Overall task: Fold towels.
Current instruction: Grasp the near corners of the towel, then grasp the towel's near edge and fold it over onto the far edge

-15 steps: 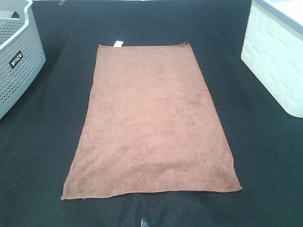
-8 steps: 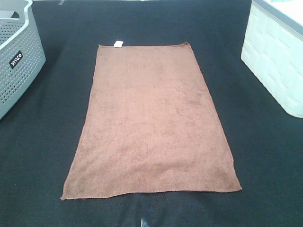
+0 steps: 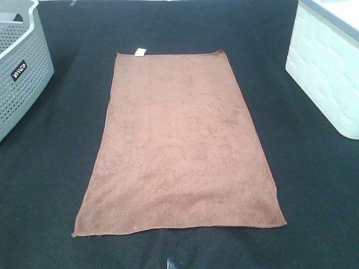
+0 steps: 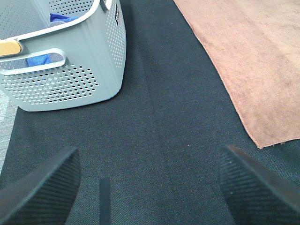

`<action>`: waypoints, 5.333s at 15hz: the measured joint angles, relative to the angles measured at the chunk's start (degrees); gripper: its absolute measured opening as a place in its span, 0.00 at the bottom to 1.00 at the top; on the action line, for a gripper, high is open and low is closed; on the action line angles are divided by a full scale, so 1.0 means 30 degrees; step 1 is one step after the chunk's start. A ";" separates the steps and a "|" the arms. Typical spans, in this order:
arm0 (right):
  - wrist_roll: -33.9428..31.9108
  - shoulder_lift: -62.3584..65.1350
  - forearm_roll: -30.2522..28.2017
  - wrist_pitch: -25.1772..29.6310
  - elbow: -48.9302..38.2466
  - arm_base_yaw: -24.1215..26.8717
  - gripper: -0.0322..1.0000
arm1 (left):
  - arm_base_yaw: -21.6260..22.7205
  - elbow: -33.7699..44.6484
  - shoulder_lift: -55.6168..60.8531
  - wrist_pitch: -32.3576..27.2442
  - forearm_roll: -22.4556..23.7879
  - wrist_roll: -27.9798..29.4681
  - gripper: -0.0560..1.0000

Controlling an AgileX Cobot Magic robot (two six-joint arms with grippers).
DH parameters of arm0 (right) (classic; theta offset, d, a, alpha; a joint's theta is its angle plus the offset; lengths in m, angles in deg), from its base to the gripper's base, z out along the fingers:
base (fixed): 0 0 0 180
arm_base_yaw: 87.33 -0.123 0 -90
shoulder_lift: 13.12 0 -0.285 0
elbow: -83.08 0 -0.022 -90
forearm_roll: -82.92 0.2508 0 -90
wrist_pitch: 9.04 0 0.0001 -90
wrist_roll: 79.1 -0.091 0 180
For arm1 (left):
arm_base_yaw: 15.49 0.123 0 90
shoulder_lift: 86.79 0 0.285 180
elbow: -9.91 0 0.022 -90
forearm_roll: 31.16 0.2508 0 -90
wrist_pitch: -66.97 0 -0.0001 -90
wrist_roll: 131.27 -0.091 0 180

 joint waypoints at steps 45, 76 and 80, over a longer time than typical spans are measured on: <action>1.3999 -3.6555 1.9767 -0.9607 0.2387 0.0019 0.03 | -0.3686 -0.2349 -3.7338 0.8499 -3.0252 -2.0913 0.05; 0.4450 -3.2907 1.0733 -0.4163 1.0160 0.0019 0.03 | -0.3686 -0.9053 -3.3556 0.6589 -1.3655 -0.5367 0.05; 0.3094 -3.7529 0.9664 -0.2979 1.7342 0.0019 0.03 | -0.3342 -1.5699 -3.7471 0.5080 -1.2128 -0.2941 0.05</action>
